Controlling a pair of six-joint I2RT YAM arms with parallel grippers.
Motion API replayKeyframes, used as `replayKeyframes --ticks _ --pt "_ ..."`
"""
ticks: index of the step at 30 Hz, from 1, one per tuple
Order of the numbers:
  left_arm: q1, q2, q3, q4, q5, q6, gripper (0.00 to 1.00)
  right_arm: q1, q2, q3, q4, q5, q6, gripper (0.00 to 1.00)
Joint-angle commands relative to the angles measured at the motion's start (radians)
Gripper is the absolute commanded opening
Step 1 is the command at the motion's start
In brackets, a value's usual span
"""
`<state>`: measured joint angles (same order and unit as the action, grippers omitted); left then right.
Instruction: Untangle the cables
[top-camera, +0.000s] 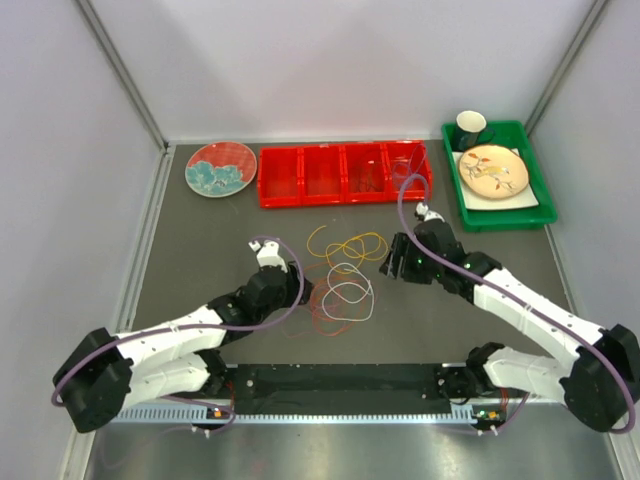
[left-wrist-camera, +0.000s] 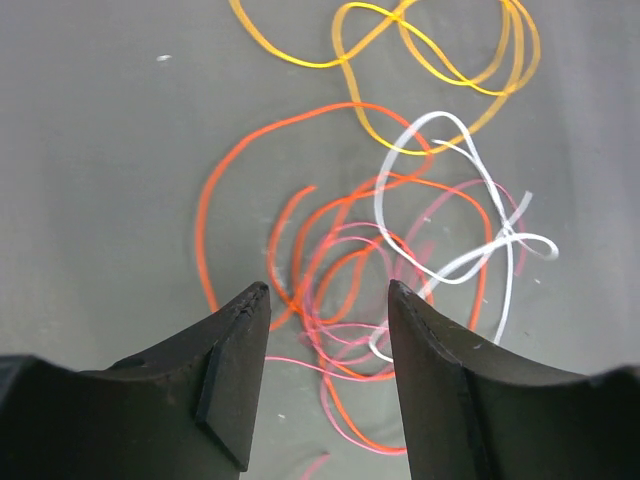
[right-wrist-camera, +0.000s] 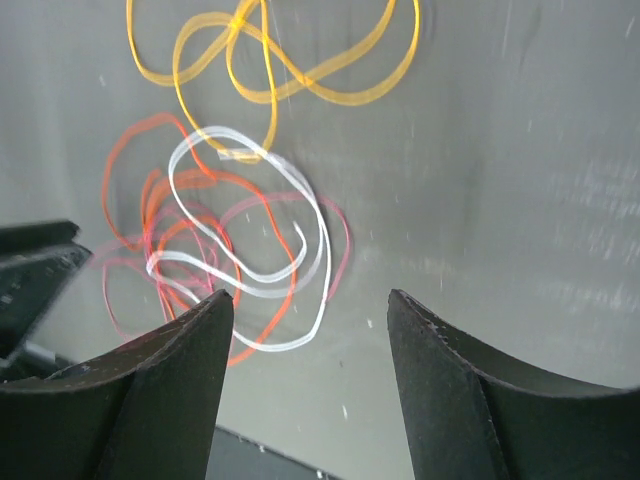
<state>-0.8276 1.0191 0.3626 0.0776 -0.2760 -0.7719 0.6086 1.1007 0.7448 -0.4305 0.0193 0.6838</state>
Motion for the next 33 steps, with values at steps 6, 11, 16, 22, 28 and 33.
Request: replayKeyframes --ticks 6,11,16,22,28,33 --pt "-0.156 -0.022 0.085 -0.121 -0.186 -0.026 0.55 0.031 -0.081 -0.114 0.082 -0.088 0.072 0.64" --pt "-0.162 -0.004 0.082 -0.114 -0.193 -0.027 0.55 0.034 -0.081 -0.121 0.087 -0.091 0.072 0.64" --pt "-0.162 0.154 0.16 -0.14 -0.192 -0.029 0.51 0.043 -0.062 -0.122 0.111 -0.102 0.082 0.64" --pt "-0.162 0.382 0.317 -0.281 -0.203 -0.076 0.4 0.1 -0.01 -0.099 0.119 -0.076 0.091 0.64" --pt "-0.163 0.443 0.36 -0.397 -0.222 -0.197 0.32 0.111 0.007 -0.105 0.13 -0.073 0.1 0.64" --pt "-0.183 0.386 0.345 -0.472 -0.288 -0.279 0.34 0.112 0.013 -0.111 0.131 -0.073 0.1 0.64"
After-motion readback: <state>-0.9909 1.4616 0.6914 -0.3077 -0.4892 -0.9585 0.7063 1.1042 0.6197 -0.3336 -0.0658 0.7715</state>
